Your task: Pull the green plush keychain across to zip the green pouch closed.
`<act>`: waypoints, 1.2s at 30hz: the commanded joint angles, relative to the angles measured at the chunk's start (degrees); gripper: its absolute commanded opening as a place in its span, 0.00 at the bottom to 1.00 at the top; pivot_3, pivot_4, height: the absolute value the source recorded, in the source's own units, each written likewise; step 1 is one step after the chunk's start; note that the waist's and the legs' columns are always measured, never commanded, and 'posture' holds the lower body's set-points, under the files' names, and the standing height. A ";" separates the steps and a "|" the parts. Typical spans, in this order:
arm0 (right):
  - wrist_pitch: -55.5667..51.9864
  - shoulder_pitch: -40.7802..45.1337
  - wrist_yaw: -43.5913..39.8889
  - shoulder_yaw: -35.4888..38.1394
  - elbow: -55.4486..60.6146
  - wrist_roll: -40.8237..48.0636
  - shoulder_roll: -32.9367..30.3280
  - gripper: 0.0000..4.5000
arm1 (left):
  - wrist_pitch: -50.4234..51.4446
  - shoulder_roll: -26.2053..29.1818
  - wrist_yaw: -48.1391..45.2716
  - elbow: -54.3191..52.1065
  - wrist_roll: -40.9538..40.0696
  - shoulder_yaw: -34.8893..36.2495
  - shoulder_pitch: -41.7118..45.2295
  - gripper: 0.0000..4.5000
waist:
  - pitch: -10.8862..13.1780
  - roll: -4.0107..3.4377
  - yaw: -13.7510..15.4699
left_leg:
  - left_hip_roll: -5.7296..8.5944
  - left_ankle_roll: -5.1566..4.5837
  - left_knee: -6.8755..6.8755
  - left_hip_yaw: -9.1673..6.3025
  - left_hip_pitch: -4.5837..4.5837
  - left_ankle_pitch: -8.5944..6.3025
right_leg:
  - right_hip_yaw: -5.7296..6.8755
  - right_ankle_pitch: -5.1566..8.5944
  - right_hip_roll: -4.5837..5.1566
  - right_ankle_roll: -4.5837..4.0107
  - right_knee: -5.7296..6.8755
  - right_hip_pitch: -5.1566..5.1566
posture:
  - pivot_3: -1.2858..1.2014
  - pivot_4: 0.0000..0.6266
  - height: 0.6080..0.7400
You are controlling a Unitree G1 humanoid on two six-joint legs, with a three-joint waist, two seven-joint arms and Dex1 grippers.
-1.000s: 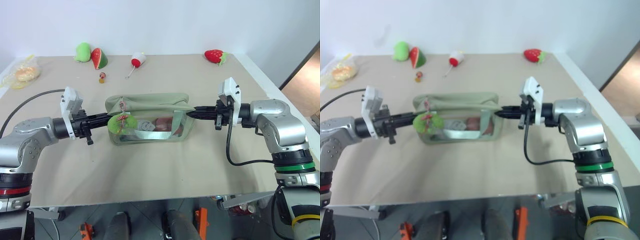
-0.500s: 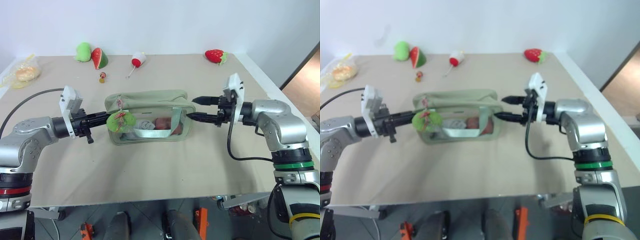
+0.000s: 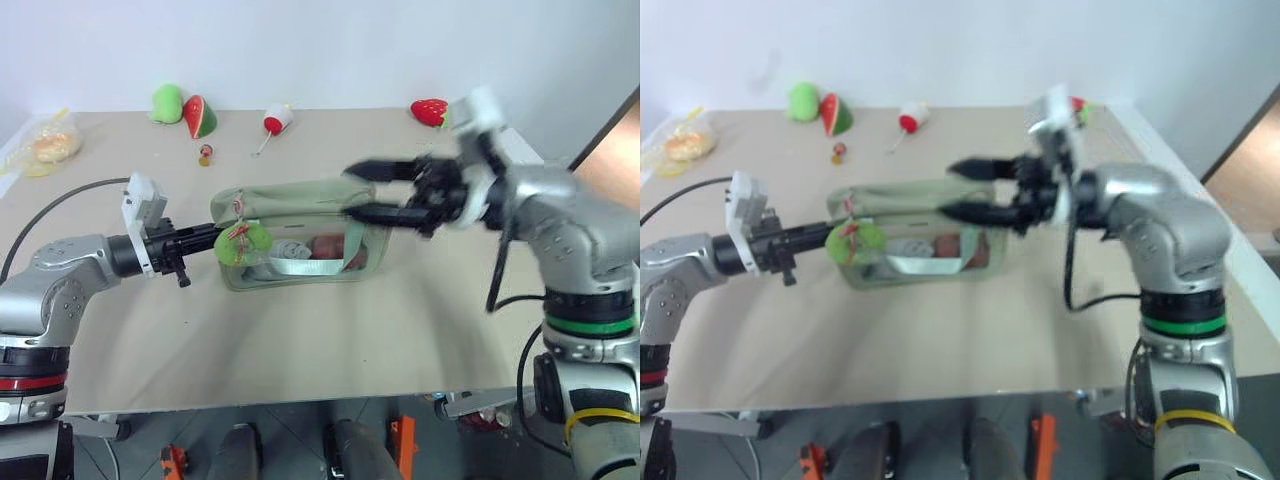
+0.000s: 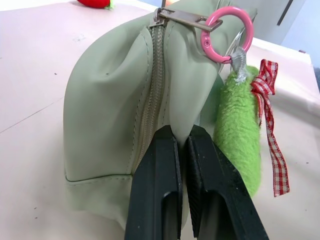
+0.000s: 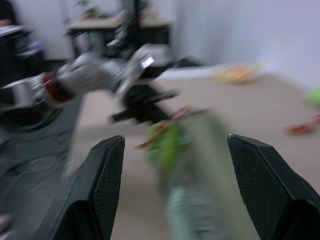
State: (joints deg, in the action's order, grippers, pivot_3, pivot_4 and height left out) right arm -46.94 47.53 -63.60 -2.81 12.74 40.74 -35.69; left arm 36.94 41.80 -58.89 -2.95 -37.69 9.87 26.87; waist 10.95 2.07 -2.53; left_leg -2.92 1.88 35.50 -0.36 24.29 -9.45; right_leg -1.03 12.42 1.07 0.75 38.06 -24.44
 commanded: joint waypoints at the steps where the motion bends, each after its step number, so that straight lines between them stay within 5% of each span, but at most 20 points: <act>1: -0.98 0.14 1.07 -3.84 3.20 -0.87 0.91 0.75 | -0.70 -0.24 0.35 -1.34 0.13 -0.06 0.56 0.00 | 0.00 0.00 0.00 | 0.01 0.00 0.01 0.01 0.00 0.00 | -0.01 -0.01 0.01 0.01 0.00 0.00 | 0.52 0.24 1.00; 10: 3.88 4.83 2.20 -14.18 -4.86 -10.47 7.30 0.75 | -1.41 -1.44 0.65 -1.22 0.50 -0.78 0.90 0.00 | 0.00 0.01 0.06 | 0.02 0.00 0.09 -0.01 0.02 0.01 | 0.00 0.01 0.01 -0.10 0.00 0.00 | 0.52 0.24 1.00; 30: 9.54 9.02 0.91 -14.22 -14.63 -17.85 13.15 0.75 | -1.12 -2.27 1.61 -3.34 0.17 -0.41 -0.47 0.00 | 0.00 0.01 0.63 | 0.02 0.01 0.05 -0.01 0.05 0.01 | 0.02 -0.06 0.01 0.03 -0.01 -0.02 | 0.52 0.24 1.00; 36: 10.22 9.67 1.04 -13.98 -16.88 -18.80 14.58 0.34 | -1.06 -2.29 2.06 -3.71 0.03 -0.18 -0.86 0.00 | -0.01 0.01 0.72 | 0.03 0.01 0.05 0.00 0.05 0.01 | 0.02 -0.06 0.02 0.03 -0.02 -0.01 | 0.52 0.24 1.00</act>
State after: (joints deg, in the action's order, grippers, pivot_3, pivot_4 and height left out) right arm -37.65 55.14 -62.57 -18.07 -4.34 22.12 -21.53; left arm 36.10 39.46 -56.68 -4.99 -37.15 9.45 26.37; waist 10.94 2.08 -1.82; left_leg -2.90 1.89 35.55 -0.37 24.34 -9.44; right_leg -1.01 12.36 1.08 0.78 38.05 -24.46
